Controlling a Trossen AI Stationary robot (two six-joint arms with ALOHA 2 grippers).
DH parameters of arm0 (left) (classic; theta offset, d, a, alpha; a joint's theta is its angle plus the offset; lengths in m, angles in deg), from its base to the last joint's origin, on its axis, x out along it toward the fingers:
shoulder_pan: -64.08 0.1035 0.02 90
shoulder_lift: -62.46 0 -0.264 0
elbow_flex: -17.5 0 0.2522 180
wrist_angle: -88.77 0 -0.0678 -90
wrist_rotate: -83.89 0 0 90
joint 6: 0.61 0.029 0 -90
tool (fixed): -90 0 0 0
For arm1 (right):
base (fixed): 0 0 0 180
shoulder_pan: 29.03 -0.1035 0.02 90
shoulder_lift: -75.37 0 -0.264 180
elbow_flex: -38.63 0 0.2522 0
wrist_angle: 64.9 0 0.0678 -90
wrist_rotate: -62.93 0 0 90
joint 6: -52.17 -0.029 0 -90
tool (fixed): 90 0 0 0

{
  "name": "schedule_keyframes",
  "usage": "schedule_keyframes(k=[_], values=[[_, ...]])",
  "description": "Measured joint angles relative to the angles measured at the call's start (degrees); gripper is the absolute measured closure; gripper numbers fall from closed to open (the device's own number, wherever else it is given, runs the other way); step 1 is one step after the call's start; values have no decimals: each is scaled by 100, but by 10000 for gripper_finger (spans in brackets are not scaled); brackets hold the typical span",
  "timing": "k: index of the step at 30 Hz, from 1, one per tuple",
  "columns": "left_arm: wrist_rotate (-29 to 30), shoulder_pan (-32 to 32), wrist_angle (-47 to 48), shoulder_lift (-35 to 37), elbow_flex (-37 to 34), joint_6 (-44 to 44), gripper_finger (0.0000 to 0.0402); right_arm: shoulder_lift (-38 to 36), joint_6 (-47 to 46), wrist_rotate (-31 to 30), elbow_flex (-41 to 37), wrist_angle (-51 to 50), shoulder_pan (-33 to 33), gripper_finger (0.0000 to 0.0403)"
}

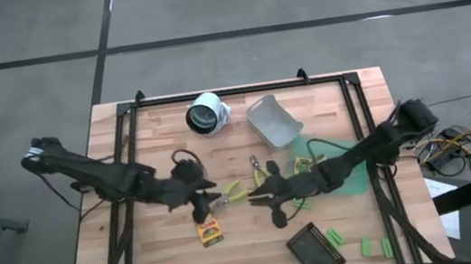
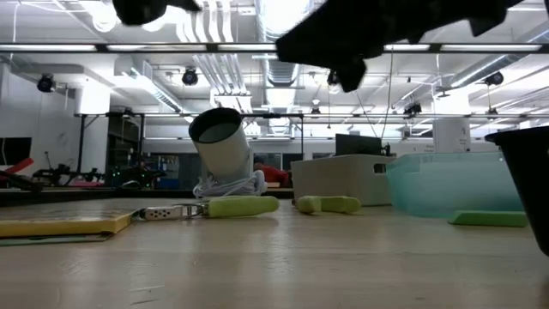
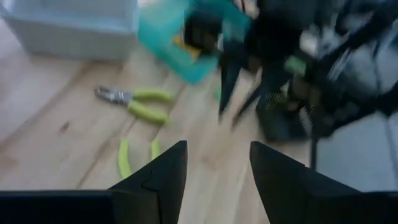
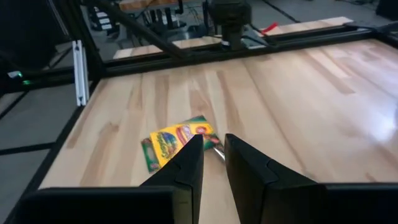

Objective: Pick & Place School Supplies
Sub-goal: Put the yellow crayon box into the green bin

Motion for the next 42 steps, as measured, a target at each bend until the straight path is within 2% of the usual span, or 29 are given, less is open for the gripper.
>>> schedule_keyframes(k=[4,7,11,14,18,23,29,37,42], values=[[358,-93,29,337,64,-572,220,624,86,46,719,-10,0,339],[500,-274,171,497,-37,-986,220,1055,150,34,1365,-383,2,339],[567,-612,209,530,-399,-1753,220,1533,95,33,2247,-1449,2,339],[847,-913,189,532,-766,-2457,220,1832,-199,48,2847,-2519,0,339],[1033,-1343,191,530,-1259,-3715,220,2187,-235,383,3361,-3012,2,341],[1359,-1931,191,532,-1744,-5284,220,2461,-121,681,3568,-3017,24,350],[1378,-2369,-179,430,-2307,-6983,220,2521,161,890,3517,-3014,81,364],[1202,-2430,-1816,-176,-2995,-7510,220,2547,386,1509,3517,-2961,323,369],[1078,-2430,-1865,-373,-3029,-7738,220,2547,382,1701,3535,-2820,466,369]])
